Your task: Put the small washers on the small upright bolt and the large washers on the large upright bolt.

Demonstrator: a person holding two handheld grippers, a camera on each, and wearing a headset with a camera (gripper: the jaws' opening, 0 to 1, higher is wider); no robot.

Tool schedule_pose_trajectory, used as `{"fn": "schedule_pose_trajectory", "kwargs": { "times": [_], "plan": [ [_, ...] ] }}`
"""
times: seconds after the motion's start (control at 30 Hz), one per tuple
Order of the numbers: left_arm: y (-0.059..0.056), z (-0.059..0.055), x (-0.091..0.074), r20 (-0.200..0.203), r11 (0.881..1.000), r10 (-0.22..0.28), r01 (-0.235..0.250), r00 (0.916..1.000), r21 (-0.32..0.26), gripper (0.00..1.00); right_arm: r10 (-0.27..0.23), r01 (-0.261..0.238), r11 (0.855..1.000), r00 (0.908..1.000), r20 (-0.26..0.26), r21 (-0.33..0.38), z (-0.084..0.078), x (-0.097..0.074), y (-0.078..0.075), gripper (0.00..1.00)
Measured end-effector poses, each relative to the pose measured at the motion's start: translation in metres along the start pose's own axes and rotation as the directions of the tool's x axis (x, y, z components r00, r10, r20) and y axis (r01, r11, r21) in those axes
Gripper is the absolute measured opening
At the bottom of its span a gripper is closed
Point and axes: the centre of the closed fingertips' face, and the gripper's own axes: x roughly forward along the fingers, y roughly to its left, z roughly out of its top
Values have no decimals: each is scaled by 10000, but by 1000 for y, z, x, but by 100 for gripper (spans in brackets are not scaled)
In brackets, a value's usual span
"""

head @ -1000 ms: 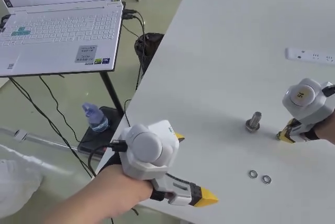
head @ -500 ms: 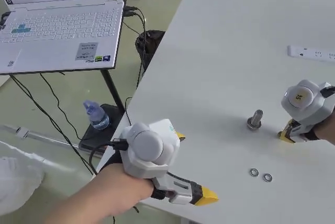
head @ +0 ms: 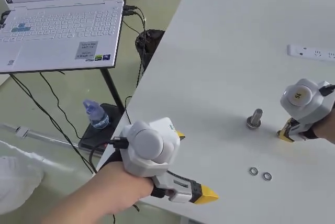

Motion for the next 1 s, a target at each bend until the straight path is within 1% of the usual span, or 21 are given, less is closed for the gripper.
{"fn": "schedule_pose_trajectory", "kwargs": {
  "times": [0.23,0.57,0.6,0.63,0.67,0.7,0.73,0.8,0.87,1.0],
  "plan": [
    [-1,0,0,12,10000,-2,2,10000,6,87,0,0,10000,10000,-53,24,0,0,0,13],
    [-3,1,-2,4,10000,20,-20,10000,15,87,9,-9,9999,10000,25,124,0,0,0,14],
    [-3,1,-3,12,10000,30,-30,10000,27,87,23,-23,10000,10000,29,69,0,0,0,16],
    [-3,1,-3,9,10000,29,-29,10000,28,87,95,-96,9999,9999,54,86,0,0,1,22],
    [-3,1,-3,16,10000,12,-12,10000,29,87,73,-74,9999,10000,10,146,-1,0,0,25],
    [-3,1,-3,31,10000,9,-9,10000,31,87,57,-57,9999,10000,-8,154,-2,0,0,27],
    [-4,2,-3,60,10000,8,-8,10000,15,87,63,-63,9999,10000,-17,92,-2,0,-1,27],
    [-5,2,-3,48,10000,8,-8,10000,31,87,139,-140,9997,9999,48,211,-2,-2,-1,27],
    [-5,2,-3,74,10000,17,-17,10000,19,87,132,-133,9999,9999,68,99,-1,-2,-2,29],
    [-5,2,-4,107,10000,29,-29,9999,14,87,190,-192,9997,9997,122,126,0,-5,-4,31]
  ]
}}
